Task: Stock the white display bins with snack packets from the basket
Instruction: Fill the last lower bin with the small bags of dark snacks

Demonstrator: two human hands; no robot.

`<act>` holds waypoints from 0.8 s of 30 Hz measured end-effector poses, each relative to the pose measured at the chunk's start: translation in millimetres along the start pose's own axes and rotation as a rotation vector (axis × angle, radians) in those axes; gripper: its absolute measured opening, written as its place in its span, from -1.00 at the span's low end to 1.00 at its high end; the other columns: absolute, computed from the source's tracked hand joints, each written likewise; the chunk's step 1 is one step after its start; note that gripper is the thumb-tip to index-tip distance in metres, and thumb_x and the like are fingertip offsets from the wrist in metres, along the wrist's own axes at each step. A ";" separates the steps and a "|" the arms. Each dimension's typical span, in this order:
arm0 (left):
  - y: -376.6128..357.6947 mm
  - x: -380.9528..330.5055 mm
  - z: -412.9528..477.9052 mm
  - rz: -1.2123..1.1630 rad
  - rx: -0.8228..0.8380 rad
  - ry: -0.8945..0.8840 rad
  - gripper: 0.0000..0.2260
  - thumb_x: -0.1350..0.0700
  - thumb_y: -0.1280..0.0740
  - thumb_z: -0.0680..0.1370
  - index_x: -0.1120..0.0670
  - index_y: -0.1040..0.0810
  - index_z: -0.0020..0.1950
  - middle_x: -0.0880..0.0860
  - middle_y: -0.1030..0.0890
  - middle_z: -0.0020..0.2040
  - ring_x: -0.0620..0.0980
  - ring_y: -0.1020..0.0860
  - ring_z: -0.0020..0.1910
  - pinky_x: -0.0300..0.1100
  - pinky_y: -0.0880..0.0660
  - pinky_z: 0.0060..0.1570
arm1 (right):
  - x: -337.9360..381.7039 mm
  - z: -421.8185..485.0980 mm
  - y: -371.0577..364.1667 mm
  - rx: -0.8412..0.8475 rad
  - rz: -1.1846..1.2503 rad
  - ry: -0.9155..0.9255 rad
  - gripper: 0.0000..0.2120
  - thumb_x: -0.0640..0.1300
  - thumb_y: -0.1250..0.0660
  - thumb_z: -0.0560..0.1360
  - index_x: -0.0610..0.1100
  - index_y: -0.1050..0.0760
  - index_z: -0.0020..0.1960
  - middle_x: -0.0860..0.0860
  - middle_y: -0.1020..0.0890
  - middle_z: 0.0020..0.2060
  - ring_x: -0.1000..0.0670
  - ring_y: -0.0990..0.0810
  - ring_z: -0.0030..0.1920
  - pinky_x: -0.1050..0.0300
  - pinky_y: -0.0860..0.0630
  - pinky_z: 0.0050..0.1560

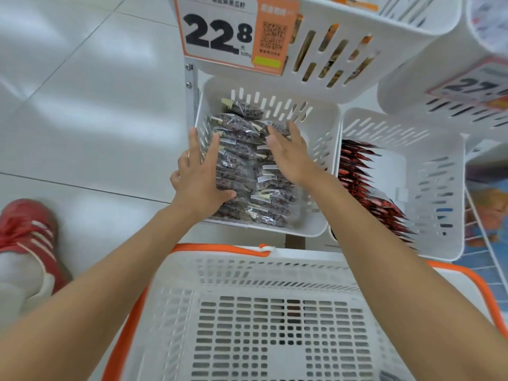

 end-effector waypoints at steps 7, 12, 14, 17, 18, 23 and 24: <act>1.5 -0.4 -0.7 0.011 0.028 0.018 0.02 -0.10 -0.51 0.41 -0.18 0.21 0.57 0.02 0.37 0.56 0.20 -0.02 0.52 0.18 -0.26 0.34 | 8.1 7.9 6.1 -0.137 -0.071 -0.087 -0.54 0.07 -0.12 0.65 0.08 -0.17 0.53 -0.08 -0.03 0.54 -0.26 -0.09 0.49 -0.31 -0.16 0.42; 11.0 -6.5 -12.8 -0.105 0.018 0.061 -0.20 -0.02 -0.48 0.46 -0.14 -0.07 0.56 0.04 0.17 0.60 0.16 0.05 0.56 0.20 -0.13 0.45 | 9.4 -22.2 9.9 -0.084 -0.116 -0.135 -0.40 0.15 -0.15 0.62 0.18 0.03 0.57 -0.02 0.15 0.58 -0.25 0.16 0.56 -0.39 0.03 0.45; 23.9 -20.1 -27.3 -0.228 -0.090 -0.002 -0.42 0.01 -0.45 0.48 -0.06 -0.34 0.46 0.07 -0.16 0.56 0.13 -0.11 0.53 0.12 -0.18 0.46 | 13.5 -54.2 13.1 -0.105 -0.141 -0.086 -0.38 0.15 -0.19 0.60 0.15 0.01 0.57 -0.03 0.08 0.59 -0.18 0.12 0.57 -0.33 0.03 0.49; 42.0 -52.0 -68.5 -0.391 -0.190 -0.168 -0.68 0.08 -0.45 0.48 0.02 -0.55 0.22 0.01 -0.54 0.26 0.07 -0.45 0.29 0.00 -0.39 0.31 | 25.3 -124.3 31.8 -0.195 -0.030 0.063 -0.41 0.01 -0.30 0.58 0.03 -0.17 0.54 -0.03 -0.12 0.56 -0.04 -0.05 0.56 -0.05 -0.06 0.54; 43.4 -60.6 -85.1 -0.446 -0.176 -0.194 -0.71 0.11 -0.45 0.48 0.04 -0.57 0.19 0.00 -0.57 0.16 0.05 -0.51 0.18 -0.05 -0.43 0.24 | 27.5 -153.3 40.7 -0.234 0.028 0.108 -0.48 -0.07 -0.30 0.57 -0.01 -0.26 0.50 -0.03 -0.22 0.52 0.00 -0.15 0.52 0.04 -0.12 0.53; 24.9 -75.3 -172.7 -0.549 -0.088 -0.282 -0.73 0.15 -0.44 0.50 0.06 -0.56 0.19 -0.04 -0.56 0.01 -0.05 -0.50 -0.12 -0.17 -0.48 -0.05 | -26.1 -282.7 44.1 -0.200 0.115 0.058 -0.73 -0.21 -0.26 0.57 -0.04 -0.50 0.25 0.06 -0.50 0.14 0.07 -0.53 0.06 0.08 -0.50 0.16; 15.9 -73.2 -185.5 -0.542 -0.067 -0.292 -0.72 0.15 -0.45 0.49 0.04 -0.55 0.18 -0.05 -0.56 0.00 -0.04 -0.50 -0.14 -0.15 -0.50 -0.07 | -47.7 -298.5 32.7 -0.101 0.069 0.004 -0.72 -0.18 -0.26 0.58 -0.03 -0.49 0.27 0.05 -0.50 0.15 0.04 -0.53 0.10 0.05 -0.48 0.21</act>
Point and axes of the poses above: each hand's wrist, its own z-axis towards the middle knuckle, its own y-axis out of the back of the hand, x = y × z, the point moved 9 cm from there along z, towards the middle knuckle
